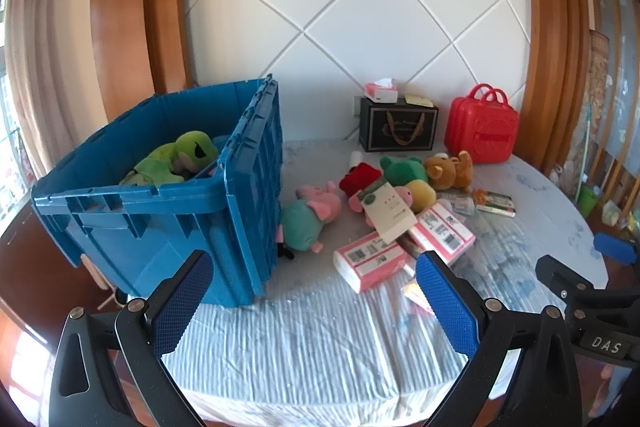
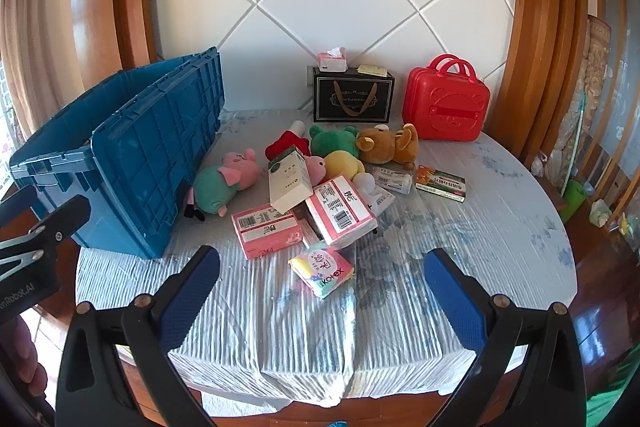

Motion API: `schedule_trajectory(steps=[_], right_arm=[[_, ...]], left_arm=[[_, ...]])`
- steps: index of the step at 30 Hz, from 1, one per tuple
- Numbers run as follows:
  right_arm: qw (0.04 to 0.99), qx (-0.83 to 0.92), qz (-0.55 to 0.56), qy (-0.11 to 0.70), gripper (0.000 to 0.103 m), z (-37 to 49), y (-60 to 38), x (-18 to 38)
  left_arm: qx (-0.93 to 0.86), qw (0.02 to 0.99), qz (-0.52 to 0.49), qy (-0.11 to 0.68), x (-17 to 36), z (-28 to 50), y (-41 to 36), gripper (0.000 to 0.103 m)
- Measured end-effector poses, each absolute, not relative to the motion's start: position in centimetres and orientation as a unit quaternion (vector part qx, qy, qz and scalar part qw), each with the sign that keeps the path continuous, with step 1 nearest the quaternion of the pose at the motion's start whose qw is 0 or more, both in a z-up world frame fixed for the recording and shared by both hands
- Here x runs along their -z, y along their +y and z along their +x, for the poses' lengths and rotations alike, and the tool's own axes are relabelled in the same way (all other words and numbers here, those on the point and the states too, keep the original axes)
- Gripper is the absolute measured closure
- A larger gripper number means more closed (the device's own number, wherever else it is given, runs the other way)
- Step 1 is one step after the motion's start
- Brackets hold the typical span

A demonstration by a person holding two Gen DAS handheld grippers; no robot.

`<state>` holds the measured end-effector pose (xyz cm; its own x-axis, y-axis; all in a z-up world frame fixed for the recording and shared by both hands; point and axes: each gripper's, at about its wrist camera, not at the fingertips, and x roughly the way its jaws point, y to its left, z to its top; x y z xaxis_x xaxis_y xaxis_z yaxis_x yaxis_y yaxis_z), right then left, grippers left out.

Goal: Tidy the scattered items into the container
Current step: 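Move both tools toward the pile of packs on the table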

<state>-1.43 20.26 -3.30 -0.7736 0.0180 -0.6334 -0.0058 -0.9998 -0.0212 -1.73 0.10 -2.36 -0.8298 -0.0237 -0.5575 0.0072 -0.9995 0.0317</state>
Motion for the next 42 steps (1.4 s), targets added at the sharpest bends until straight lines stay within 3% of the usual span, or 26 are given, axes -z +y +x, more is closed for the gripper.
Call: schedule_trajectory(steps=[13,26,35,42], right_arm=[[0.006,-0.934,-0.357,-0.003,0.0,-3.2,23.6,5.3],[0.031,-0.9,-0.433,0.019,0.0,-8.5,32.8,14.0],[0.026,-0.873,-0.485,0.03,0.0,-12.2,38.1,20.7],[-0.005,-0.863,-0.504,0.026,0.0,-15.5,41.4,23.1]], left_arm=[[0.947,-0.005,0.321,-0.027,5.2,-4.5,3.6,0.0],[0.911,-0.044,0.407,-0.052,15.6,-11.2,13.0,0.0],[0.896,-0.024,0.444,-0.012,21.5,-14.2,17.6,0.0],[0.887,0.054,0.457,0.016,24.1,-17.1,20.4,0.0]])
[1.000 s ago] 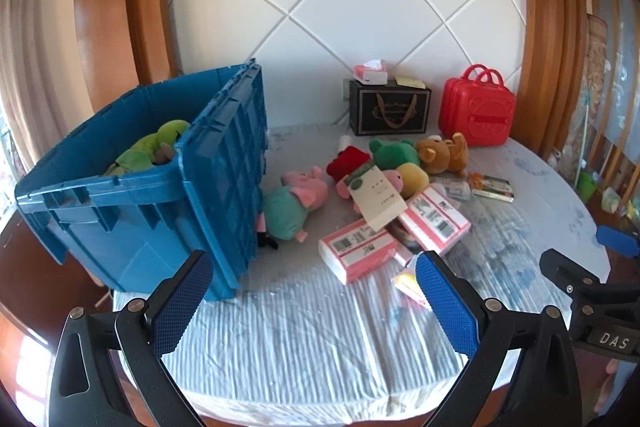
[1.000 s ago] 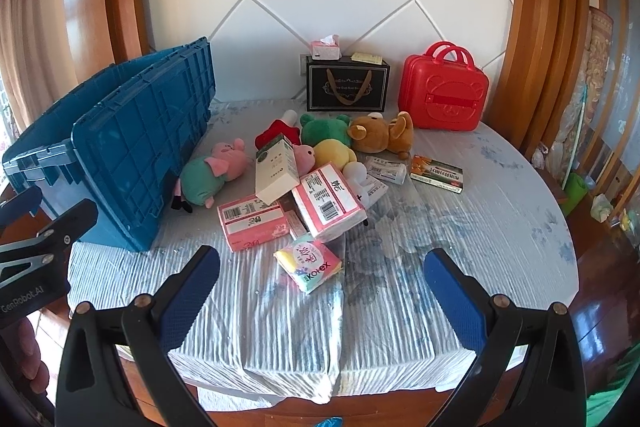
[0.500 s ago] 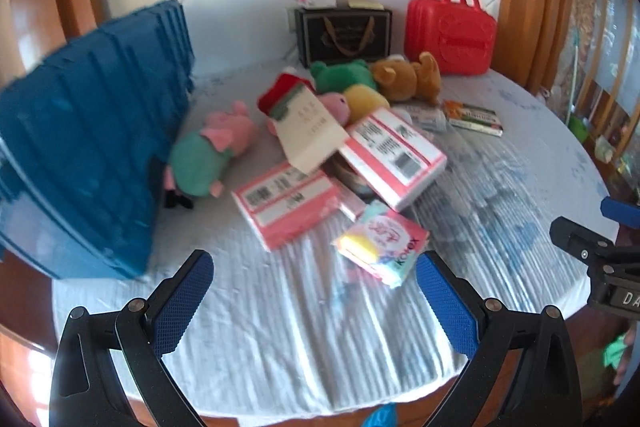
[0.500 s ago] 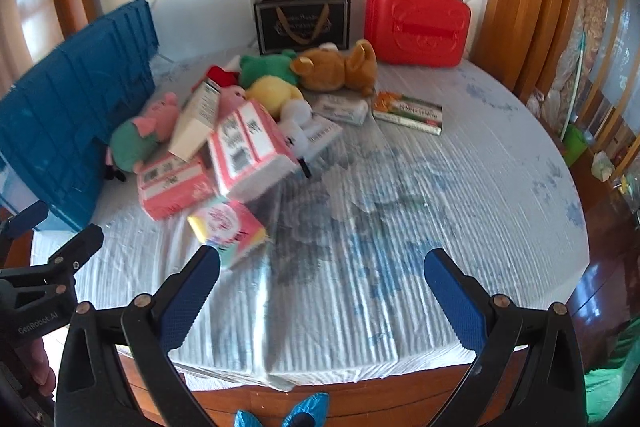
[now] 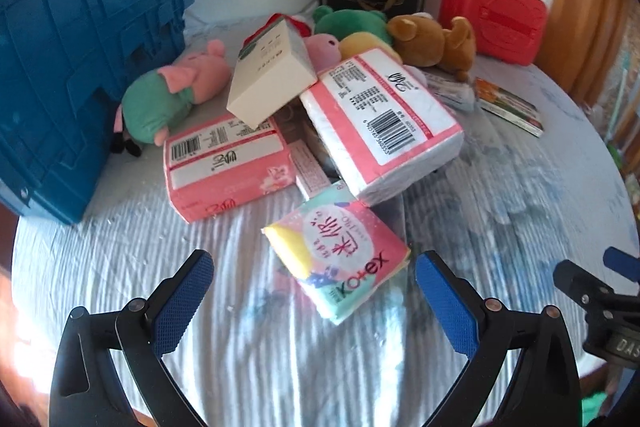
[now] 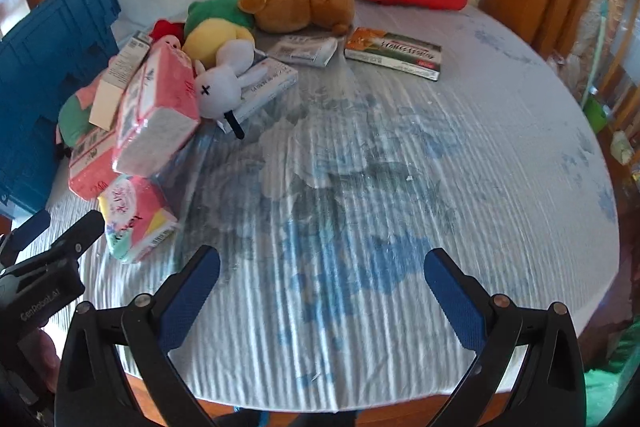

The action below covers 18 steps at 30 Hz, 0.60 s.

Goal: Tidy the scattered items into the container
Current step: 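Move both tools toward the pile of packs on the table, then grasp the Kotex pad pack with the left tool while the right tool grasps the large pink-white tissue pack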

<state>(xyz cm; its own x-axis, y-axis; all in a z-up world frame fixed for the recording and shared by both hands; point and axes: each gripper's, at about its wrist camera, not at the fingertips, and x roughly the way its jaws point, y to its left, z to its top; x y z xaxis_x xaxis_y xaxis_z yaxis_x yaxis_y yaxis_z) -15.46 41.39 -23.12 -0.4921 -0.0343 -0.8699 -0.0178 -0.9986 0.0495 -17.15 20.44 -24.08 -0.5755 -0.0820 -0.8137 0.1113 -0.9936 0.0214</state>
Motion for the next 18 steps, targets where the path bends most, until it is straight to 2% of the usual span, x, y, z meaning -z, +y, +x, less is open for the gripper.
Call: schedule_trajectory(steps=[9,10,11,12,18], right_arm=[[0.132,0.856,0.498,0.045,0.0,-22.5,43.7,25.5],[0.141,0.854,0.498,0.048,0.0,-23.0,43.7,25.8],[0.151,0.852,0.498,0.048,0.0,-23.3,43.6,26.0],[0.162,0.851,0.498,0.049,0.0,-23.6,43.6,26.2],[0.209,0.842,0.494,0.054,0.0,-24.7,41.0,25.4]], left_arm=[[0.858,0.185,0.475,0.063,28.8,-19.6,22.7,0.002],[0.856,0.189,0.476,0.071,29.2,-19.6,22.4,0.006],[0.855,0.19,0.477,0.079,29.5,-19.5,22.2,0.022],[0.853,0.192,0.478,0.085,29.7,-19.4,22.1,0.031],[0.86,0.223,0.453,0.072,26.5,-17.5,21.1,0.033]])
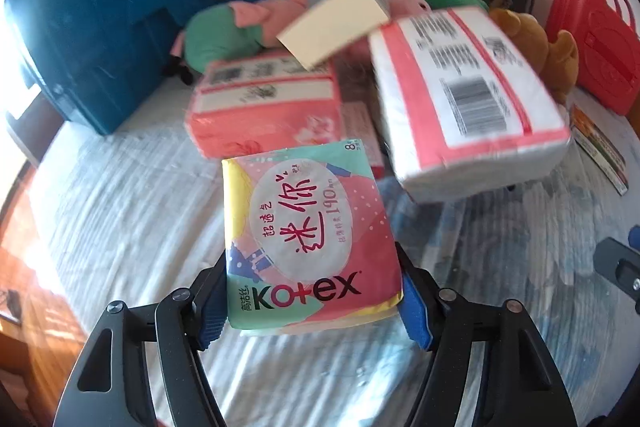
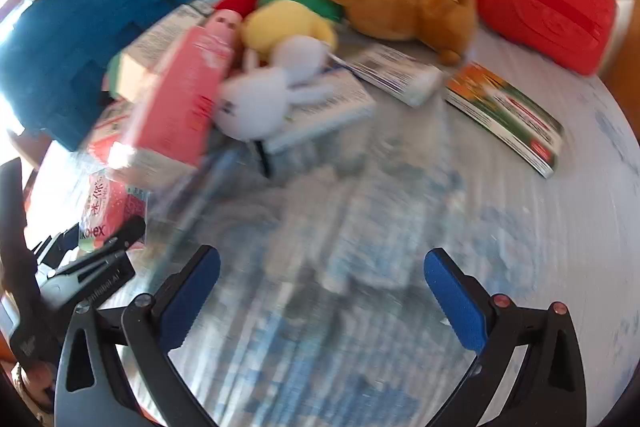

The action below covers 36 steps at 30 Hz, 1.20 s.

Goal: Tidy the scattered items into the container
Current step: 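Grasp the Kotex pad pack with the left tool while the right tool grasps the large pink-white tissue pack, then carry both packs over the blue crate and open both tools to drop them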

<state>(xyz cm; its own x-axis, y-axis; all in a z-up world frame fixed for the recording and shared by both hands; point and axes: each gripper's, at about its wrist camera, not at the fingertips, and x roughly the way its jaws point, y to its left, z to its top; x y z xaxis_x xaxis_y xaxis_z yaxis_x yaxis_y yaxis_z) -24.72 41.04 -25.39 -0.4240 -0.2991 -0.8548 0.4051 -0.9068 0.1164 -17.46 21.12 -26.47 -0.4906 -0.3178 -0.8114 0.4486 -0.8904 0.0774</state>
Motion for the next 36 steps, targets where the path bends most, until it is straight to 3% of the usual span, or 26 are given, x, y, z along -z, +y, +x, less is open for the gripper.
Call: schedule_trajectory(steps=[7,20,30,36], right_arm=[[0.236,0.851,0.465,0.056,0.0,-25.2,34.6,21.6],[0.141,0.867,0.475,0.057,0.0,-24.6,27.8,26.5],[0.203,0.866,0.456,-0.014,0.0,-25.6,30.6,26.6],[0.204,0.862,0.465,0.001,0.011,-25.9,29.9,25.8]], left_arm=[[0.88,0.238,0.409,0.034,20.9,-17.6,17.3,0.033],[0.901,0.103,0.422,-0.01,24.2,-21.1,13.7,0.033],[0.903,0.085,0.422,-0.003,24.7,-20.9,14.6,0.033],[0.906,0.098,0.412,-0.001,23.2,-20.2,14.9,0.033]])
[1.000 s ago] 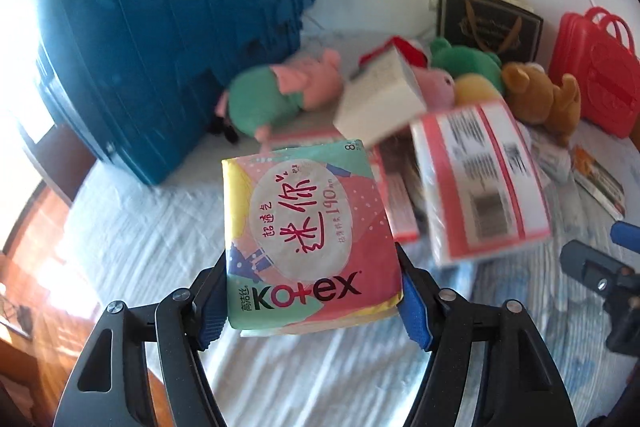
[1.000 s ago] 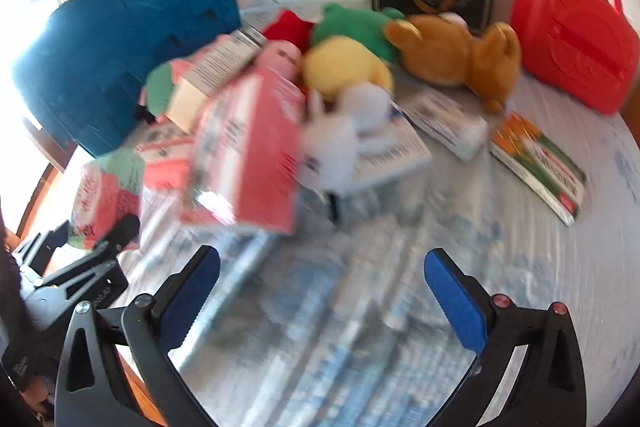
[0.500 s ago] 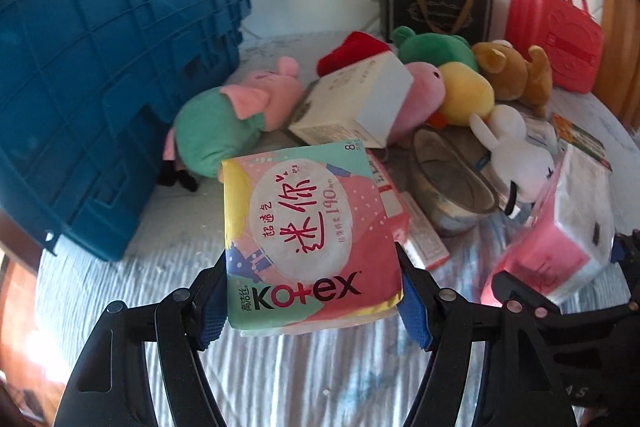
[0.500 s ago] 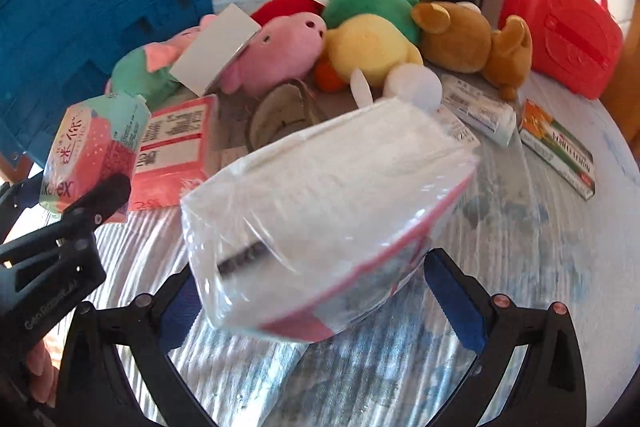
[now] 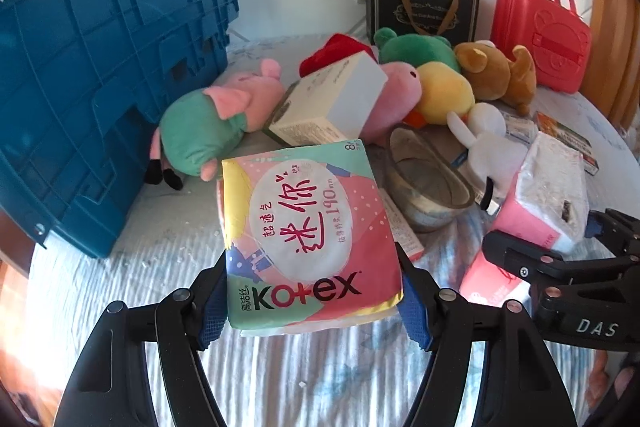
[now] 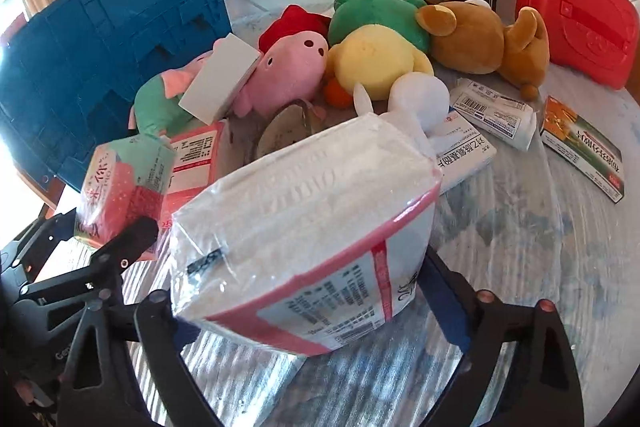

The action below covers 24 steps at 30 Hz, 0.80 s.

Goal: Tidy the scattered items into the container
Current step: 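Carry both packs over the blue crate and open both tools to drop them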

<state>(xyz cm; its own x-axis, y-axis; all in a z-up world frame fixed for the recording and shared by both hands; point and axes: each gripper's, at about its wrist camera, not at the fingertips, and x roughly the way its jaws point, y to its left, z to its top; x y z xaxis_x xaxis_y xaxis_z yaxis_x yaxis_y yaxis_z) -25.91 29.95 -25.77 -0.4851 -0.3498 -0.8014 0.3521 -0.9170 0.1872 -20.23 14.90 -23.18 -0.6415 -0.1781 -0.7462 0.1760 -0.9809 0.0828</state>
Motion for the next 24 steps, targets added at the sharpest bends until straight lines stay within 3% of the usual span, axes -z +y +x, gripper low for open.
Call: schedule_trajectory(steps=[6,15,24], right_arm=[[0.22,0.869,0.443,0.01,0.012,-25.5,29.9,22.1],[0.237,0.909,0.342,0.018,0.012,-25.8,27.9,9.4],[0.289,0.927,0.239,0.011,0.012,-26.9,17.6,-2.5]], left_arm=[[0.917,0.113,0.382,0.0,18.8,-20.0,14.6,0.033],[0.957,0.113,0.267,-0.006,6.7,-19.9,11.9,0.033],[0.965,0.176,0.195,-0.016,-4.0,-20.3,-0.5,0.033]])
